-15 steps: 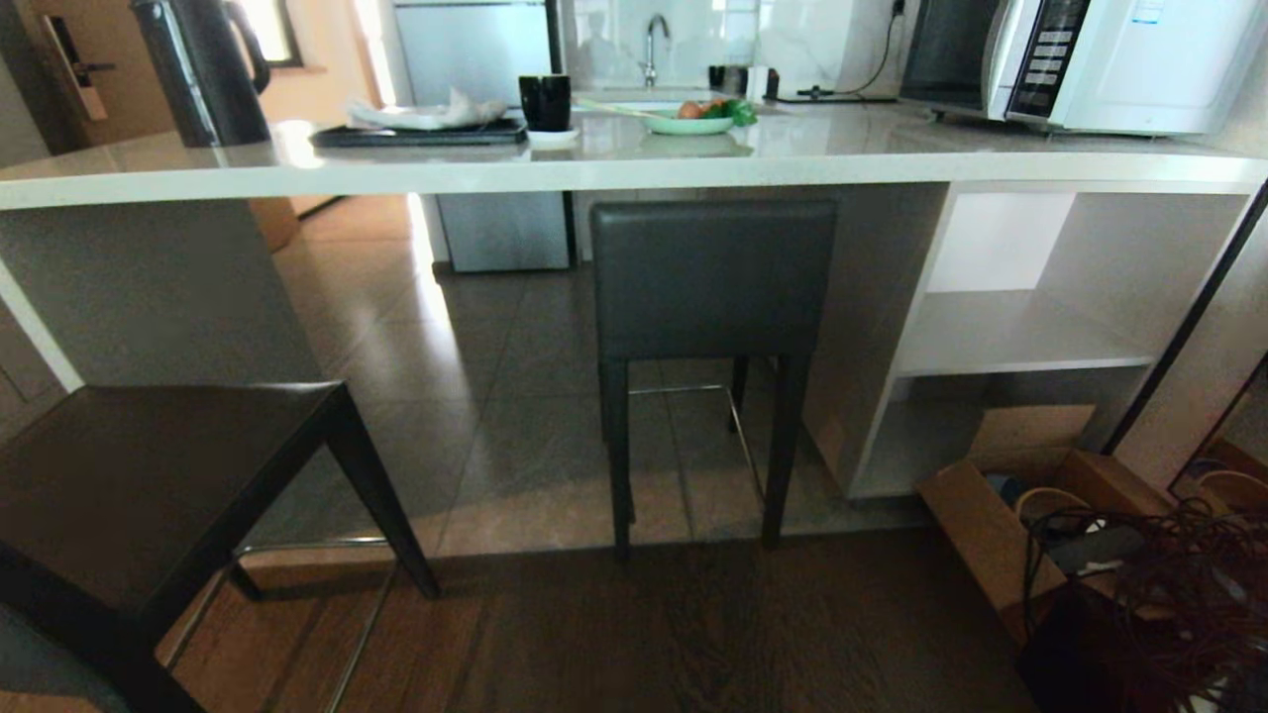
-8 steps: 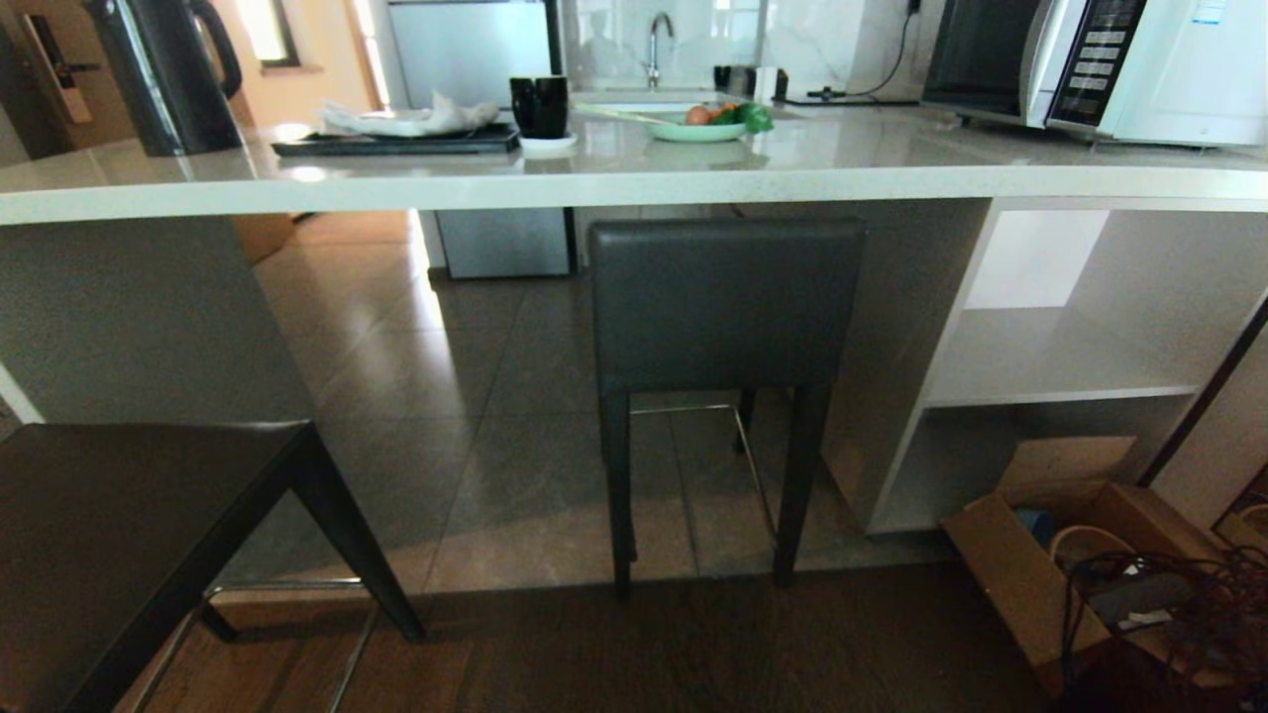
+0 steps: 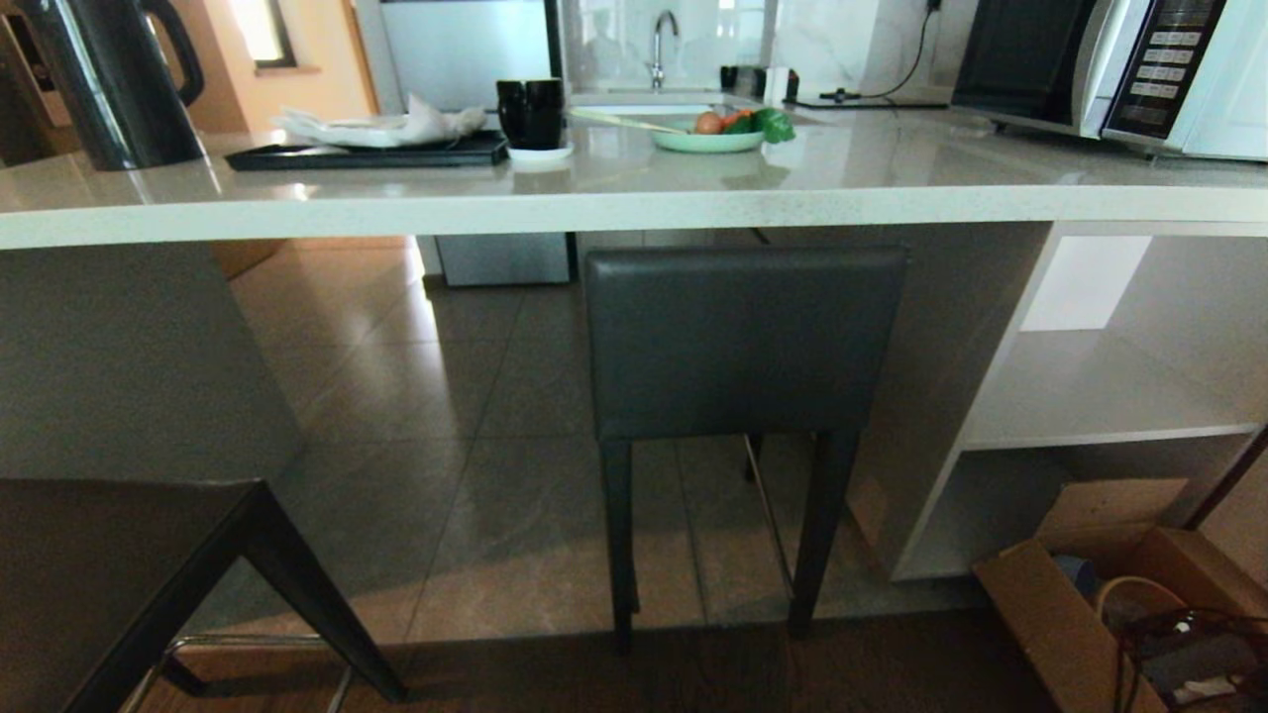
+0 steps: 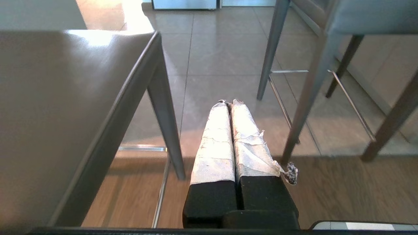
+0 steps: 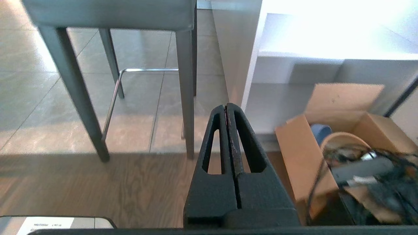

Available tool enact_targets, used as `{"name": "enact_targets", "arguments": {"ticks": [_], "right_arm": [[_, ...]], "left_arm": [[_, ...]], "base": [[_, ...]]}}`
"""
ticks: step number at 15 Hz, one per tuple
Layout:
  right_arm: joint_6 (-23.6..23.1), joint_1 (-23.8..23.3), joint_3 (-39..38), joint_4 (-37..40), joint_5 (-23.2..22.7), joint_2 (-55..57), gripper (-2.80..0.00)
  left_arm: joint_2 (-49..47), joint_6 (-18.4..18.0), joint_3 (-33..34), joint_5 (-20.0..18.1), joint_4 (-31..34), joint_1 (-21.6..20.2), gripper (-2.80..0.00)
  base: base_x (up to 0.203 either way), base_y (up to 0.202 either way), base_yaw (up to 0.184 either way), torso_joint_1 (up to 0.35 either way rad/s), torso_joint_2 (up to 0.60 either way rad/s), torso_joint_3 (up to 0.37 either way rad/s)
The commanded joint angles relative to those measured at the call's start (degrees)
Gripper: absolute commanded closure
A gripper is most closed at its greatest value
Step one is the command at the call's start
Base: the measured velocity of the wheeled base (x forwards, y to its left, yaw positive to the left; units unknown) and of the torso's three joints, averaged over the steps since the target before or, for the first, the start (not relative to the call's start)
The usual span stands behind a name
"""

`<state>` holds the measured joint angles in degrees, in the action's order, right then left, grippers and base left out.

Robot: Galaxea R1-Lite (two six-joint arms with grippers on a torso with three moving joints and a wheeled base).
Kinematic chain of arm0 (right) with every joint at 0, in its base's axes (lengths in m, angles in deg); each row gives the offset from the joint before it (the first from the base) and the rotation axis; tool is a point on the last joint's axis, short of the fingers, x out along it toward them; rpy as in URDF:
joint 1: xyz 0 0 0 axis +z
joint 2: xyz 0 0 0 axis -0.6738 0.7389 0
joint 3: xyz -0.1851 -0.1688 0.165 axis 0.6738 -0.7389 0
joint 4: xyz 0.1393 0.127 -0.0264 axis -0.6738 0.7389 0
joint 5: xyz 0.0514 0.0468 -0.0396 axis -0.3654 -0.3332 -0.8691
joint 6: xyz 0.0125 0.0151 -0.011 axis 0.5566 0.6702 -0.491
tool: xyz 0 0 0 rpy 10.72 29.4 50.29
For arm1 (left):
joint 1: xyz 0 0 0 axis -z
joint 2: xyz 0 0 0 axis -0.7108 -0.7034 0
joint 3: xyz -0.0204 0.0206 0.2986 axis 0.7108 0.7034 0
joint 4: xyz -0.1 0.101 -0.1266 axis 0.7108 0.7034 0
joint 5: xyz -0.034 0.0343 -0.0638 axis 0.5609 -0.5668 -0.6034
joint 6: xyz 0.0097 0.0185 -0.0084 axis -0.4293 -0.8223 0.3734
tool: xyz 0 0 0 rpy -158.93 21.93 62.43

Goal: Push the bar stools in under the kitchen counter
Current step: Pull the gray chair out from under the dining table

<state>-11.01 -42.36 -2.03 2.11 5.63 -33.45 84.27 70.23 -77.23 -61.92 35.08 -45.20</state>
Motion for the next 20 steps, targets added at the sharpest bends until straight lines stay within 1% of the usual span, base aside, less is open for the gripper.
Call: {"name": "enact_targets", "arguments": {"ticks": [1,16,18,20], "right_arm": [[0.0,0.0,0.0,-0.1,-0.1,0.1,0.00],[-0.5,0.0,0.0,0.0,-0.3,0.1,0.00],[-0.5,0.0,0.0,0.0,-0.3,0.1,0.00],[-0.5,0.0,0.0,0.0,-0.3,0.1,0.00]], "left_arm": [[-0.1,0.0,0.0,0.0,0.0,0.0,0.00],[-0.1,0.0,0.0,0.0,0.0,0.0,0.00],[-0.1,0.0,0.0,0.0,0.0,0.0,0.00],[-0.1,0.0,0.0,0.0,-0.1,0.0,0.00]], "base": [[0.194,0.000,0.003,0.006,0.01,-0.001],[0.194,0.000,0.002,0.001,0.00,0.003],[0.109,0.000,0.002,0.009,0.00,0.001],[0.000,0.000,0.000,0.000,0.00,0.000]]}}
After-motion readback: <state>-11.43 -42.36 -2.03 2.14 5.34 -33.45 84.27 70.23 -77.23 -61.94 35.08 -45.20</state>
